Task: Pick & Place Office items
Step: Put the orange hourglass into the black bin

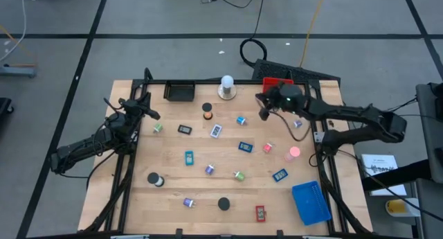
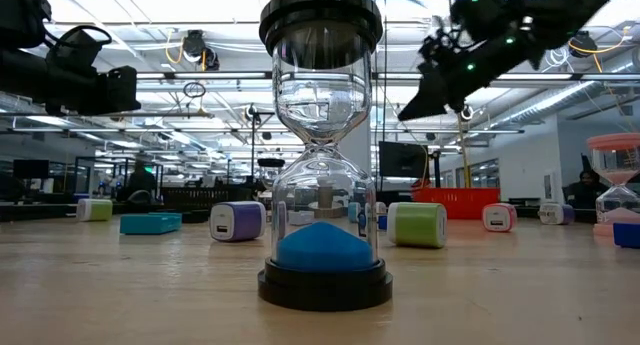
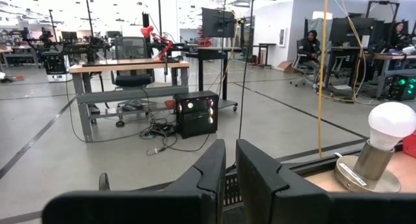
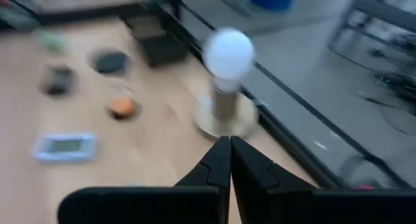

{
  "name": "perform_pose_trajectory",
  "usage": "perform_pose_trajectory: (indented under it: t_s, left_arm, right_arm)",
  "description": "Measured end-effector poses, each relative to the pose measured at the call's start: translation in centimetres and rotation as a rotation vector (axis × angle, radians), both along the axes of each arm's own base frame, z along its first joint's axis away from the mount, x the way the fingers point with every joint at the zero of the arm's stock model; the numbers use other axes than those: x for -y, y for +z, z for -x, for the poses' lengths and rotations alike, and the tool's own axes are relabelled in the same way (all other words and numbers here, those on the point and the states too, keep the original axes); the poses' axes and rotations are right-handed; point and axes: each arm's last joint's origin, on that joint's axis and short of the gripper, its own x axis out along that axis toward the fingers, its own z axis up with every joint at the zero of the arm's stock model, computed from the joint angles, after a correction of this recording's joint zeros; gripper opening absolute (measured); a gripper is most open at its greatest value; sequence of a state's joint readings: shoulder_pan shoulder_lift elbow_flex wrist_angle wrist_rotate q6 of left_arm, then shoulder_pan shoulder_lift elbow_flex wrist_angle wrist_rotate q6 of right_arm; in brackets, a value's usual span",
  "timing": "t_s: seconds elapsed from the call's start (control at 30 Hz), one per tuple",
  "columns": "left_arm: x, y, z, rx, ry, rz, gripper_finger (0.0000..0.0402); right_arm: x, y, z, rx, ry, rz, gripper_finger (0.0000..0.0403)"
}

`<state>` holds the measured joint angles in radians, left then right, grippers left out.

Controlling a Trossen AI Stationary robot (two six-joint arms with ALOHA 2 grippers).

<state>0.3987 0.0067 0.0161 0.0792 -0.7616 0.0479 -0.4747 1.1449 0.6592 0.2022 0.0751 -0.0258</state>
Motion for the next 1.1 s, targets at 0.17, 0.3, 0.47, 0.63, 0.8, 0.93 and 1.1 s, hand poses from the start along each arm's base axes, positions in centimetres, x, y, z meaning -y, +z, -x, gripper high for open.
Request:
perform_pose_trajectory:
  t_s: [0.17, 0.3, 0.47, 0.63, 0.8, 0.93, 1.1]
  left_arm:
    - [0.0, 0.0, 0.0, 0.000, 0.000, 0.000, 0.0042]
    - [0.0, 0.0, 0.0, 0.000, 0.000, 0.000, 0.0042]
    - [0.0, 0.0, 0.0, 0.000, -0.001, 0.000, 0.0042]
    - [0.0, 0.0, 0.0, 0.003, -0.001, -0.001, 0.0042]
    - [0.0, 0.1, 0.0, 0.109, -0.017, 0.034, 0.0042]
    - [0.0, 0.5, 0.0, 0.276, -0.031, 0.072, 0.0042]
    - [0.1, 0.7, 0.1, 0.337, -0.037, 0.081, 0.0042]
  right_arm:
    - [-1.6, -1.0, 1.7, 0.227, 0.175, -0.091, 0.0004]
    - [-2.7, -2.5, 3.1, 0.339, 0.306, -0.132, 0.0004]
    - [-3.8, -3.9, 4.4, 0.384, 0.323, -0.135, 0.0001]
    - [-4.8, -3.4, 4.9, 0.403, 0.309, -0.055, 0.0001]
    - [-5.9, -2.9, 5.5, 0.374, 0.287, 0.022, 0.0000]
    - [-6.7, -2.4, 6.2, 0.378, 0.317, 0.041, 0.0000]
    - [-7.6, -2.0, 7.4, 0.453, 0.393, 0.102, 0.0000]
